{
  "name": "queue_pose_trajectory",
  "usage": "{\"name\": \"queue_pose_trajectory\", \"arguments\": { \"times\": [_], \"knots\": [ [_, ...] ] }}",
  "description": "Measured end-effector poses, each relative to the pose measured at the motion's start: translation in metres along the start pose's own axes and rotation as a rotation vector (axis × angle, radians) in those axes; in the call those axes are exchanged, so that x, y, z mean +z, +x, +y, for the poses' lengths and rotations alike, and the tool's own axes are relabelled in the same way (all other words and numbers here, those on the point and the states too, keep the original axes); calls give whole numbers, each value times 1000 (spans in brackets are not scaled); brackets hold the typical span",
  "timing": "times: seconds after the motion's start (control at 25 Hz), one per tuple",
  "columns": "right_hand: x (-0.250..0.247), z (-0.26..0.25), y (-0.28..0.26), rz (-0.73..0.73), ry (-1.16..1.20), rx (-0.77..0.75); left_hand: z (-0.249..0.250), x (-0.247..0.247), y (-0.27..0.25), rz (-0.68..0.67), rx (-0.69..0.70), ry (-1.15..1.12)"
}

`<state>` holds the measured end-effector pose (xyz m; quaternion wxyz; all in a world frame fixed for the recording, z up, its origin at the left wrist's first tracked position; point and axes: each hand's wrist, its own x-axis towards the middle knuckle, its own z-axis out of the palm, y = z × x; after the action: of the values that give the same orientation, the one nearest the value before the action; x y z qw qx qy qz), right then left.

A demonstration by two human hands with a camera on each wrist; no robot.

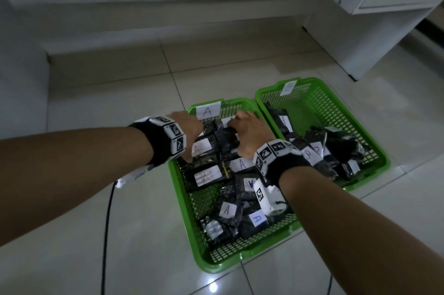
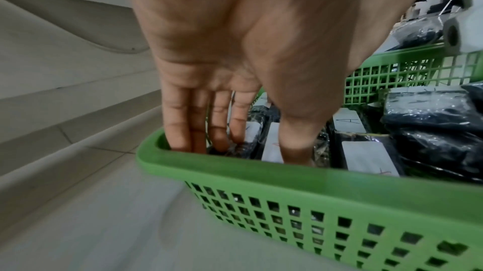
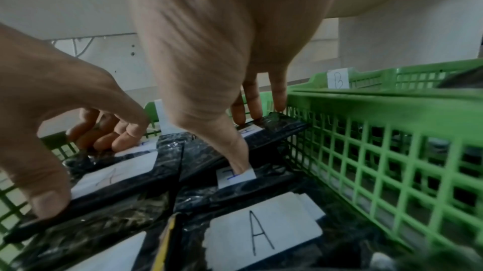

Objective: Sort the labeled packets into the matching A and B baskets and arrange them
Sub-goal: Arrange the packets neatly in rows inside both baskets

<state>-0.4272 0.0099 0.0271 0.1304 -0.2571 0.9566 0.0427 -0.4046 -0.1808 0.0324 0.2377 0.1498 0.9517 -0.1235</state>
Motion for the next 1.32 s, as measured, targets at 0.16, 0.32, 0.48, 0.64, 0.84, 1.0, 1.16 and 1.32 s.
{"name": "queue_pose_trajectory", "arguments": {
  "times": [0.16, 0.32, 0.48, 0.64, 0.84, 1.0, 1.16, 1.32],
  "knots": [
    [9, -1, -5, 1, 32, 36, -4, 4, 2, 0, -11, -34],
    [13, 7, -25, 57, 217, 91, 1, -6, -3, -40, -2, 18],
    [11, 25, -55, -21, 428, 158, 17, -26, -13, 122, 58, 54],
    [13, 16, -92, -294, 414, 166, 47, -24, -10, 182, 190, -143],
    [18, 18, -99, -242, 496, 201, 67, -14, -10, 85, 260, -341],
    [2, 31, -101, -168, 921, 267, 56, -16, -12, -95, 202, -1141],
    [-2, 28, -95, 49, 1157, 335, 42, -21, -14, -82, 156, -1421],
    [-3, 22, -86, 158, 1239, 446, 38, -28, -17, -31, 38, -1625]
  ]
}}
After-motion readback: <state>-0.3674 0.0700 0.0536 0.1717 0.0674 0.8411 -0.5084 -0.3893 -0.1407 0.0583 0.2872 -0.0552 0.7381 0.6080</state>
